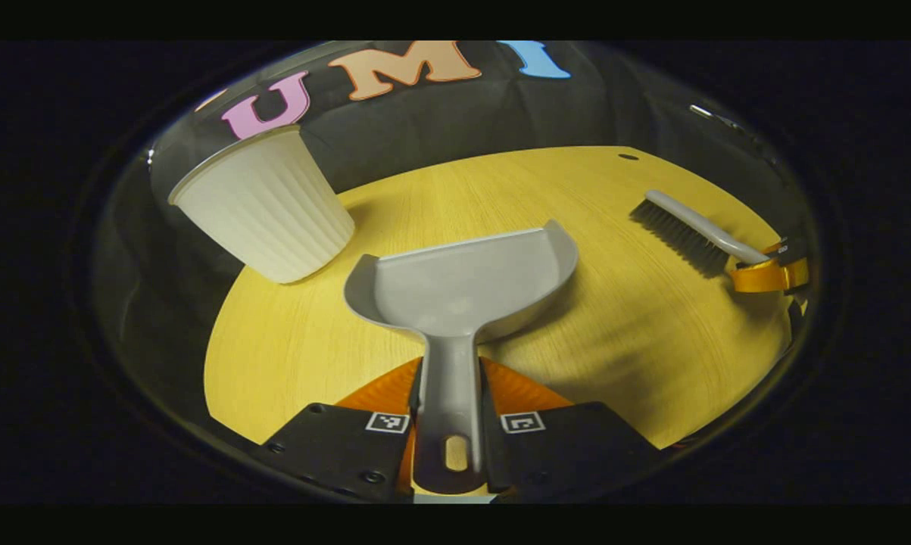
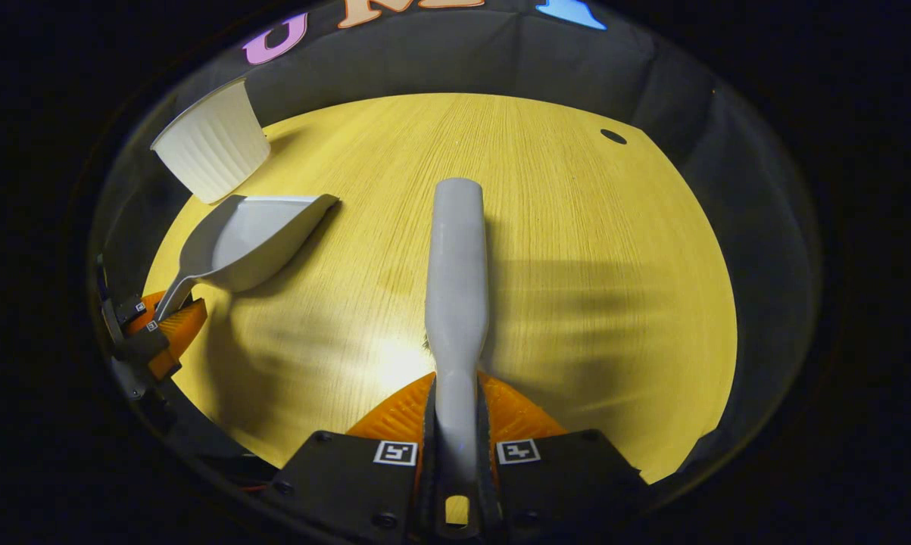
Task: Pick up the small broom and dustpan from the desktop, sweep the trash into the dustpan with the broom, and then empty the trash into the garbage bin.
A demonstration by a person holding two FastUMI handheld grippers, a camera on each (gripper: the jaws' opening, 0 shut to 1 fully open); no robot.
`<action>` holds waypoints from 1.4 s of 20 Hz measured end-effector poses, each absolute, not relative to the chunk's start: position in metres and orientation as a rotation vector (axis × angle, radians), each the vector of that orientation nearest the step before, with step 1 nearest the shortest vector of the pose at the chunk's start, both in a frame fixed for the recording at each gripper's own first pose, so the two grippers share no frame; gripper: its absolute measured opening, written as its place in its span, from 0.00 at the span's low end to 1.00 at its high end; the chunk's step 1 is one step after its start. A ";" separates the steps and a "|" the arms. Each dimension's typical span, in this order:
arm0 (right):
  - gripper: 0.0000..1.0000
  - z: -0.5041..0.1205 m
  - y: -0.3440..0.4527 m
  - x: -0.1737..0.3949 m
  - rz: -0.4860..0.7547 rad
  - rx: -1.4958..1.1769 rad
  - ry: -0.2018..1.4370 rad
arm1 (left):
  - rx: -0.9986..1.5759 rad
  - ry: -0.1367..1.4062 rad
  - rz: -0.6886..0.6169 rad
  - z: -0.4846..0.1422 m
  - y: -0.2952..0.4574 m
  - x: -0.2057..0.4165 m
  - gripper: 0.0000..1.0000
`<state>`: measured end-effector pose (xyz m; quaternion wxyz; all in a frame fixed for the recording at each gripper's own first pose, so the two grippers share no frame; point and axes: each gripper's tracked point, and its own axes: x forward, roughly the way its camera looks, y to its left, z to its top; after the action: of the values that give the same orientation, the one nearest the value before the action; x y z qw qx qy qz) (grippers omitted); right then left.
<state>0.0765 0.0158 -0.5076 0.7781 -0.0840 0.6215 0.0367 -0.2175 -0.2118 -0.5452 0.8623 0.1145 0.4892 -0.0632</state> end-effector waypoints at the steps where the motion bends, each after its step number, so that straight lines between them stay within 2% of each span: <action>1: 0.27 -0.508 0.016 0.076 0.080 -0.183 1.350 | 0.237 1.036 -0.153 -0.548 -0.215 -0.221 0.35; 2: 0.29 -0.507 0.016 0.074 0.085 -0.186 1.352 | 0.239 1.045 -0.171 -0.549 -0.220 -0.229 0.37; 3: 0.30 -0.507 0.016 0.072 0.090 -0.195 1.361 | 0.262 1.045 -0.172 -0.549 -0.221 -0.233 0.50; 4: 0.37 -0.505 0.015 0.070 0.101 -0.205 1.367 | 0.300 1.010 -0.169 -0.548 -0.219 -0.230 0.68; 5: 0.56 -0.506 0.015 0.069 0.113 -0.219 1.364 | 0.338 0.986 -0.166 -0.547 -0.218 -0.227 0.85; 7: 0.95 -0.501 0.014 0.072 0.130 -0.248 1.336 | 0.355 0.962 -0.145 -0.541 -0.218 -0.227 0.96; 8: 0.99 -0.496 0.013 0.078 0.133 -0.252 1.301 | 0.346 0.944 -0.119 -0.533 -0.217 -0.225 0.95; 10: 0.99 -0.473 0.020 0.098 0.146 -0.223 1.174 | 0.327 0.850 -0.060 -0.497 -0.212 -0.211 0.95; 11: 1.00 -0.453 0.024 0.112 0.159 -0.198 1.081 | 0.322 0.795 -0.051 -0.473 -0.213 -0.203 1.00; 12: 0.99 -0.428 0.026 0.127 0.166 -0.178 0.970 | 0.318 0.768 -0.062 -0.455 -0.218 -0.197 0.95; 14: 1.00 -0.373 0.032 0.154 0.198 -0.138 0.739 | 0.298 0.673 -0.048 -0.408 -0.227 -0.176 0.95; 16: 0.99 -0.333 0.031 0.161 0.240 -0.118 0.600 | 0.230 0.568 -0.009 -0.346 -0.241 -0.164 0.95; 18: 0.99 -0.304 0.028 0.154 0.270 -0.116 0.517 | 0.157 0.457 0.035 -0.296 -0.250 -0.151 0.95; 21: 0.99 -0.312 0.029 0.150 0.271 -0.095 0.434 | 0.076 0.243 0.061 -0.223 -0.261 -0.133 0.94; 23: 1.00 -0.311 0.028 0.153 0.241 -0.079 0.375 | 0.048 0.119 0.033 -0.202 -0.271 -0.132 0.93; 25: 0.99 -0.311 0.029 0.154 0.195 -0.057 0.334 | 0.036 0.056 -0.028 -0.180 -0.285 -0.138 0.92; 26: 0.99 -0.302 0.027 0.152 0.171 -0.035 0.321 | 0.034 0.055 -0.060 -0.177 -0.291 -0.139 1.00; 27: 0.98 -0.293 0.030 0.152 0.166 -0.010 0.299 | 0.031 0.057 -0.089 -0.178 -0.296 -0.140 0.93; 28: 0.96 -0.277 0.032 0.151 0.155 0.007 0.259 | 0.026 0.048 -0.111 -0.176 -0.300 -0.138 0.93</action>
<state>0.1511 0.0317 -0.2775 0.9886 0.0034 0.1292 0.0773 -0.1383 -0.3001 -0.1764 0.9981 0.0129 0.0239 -0.0557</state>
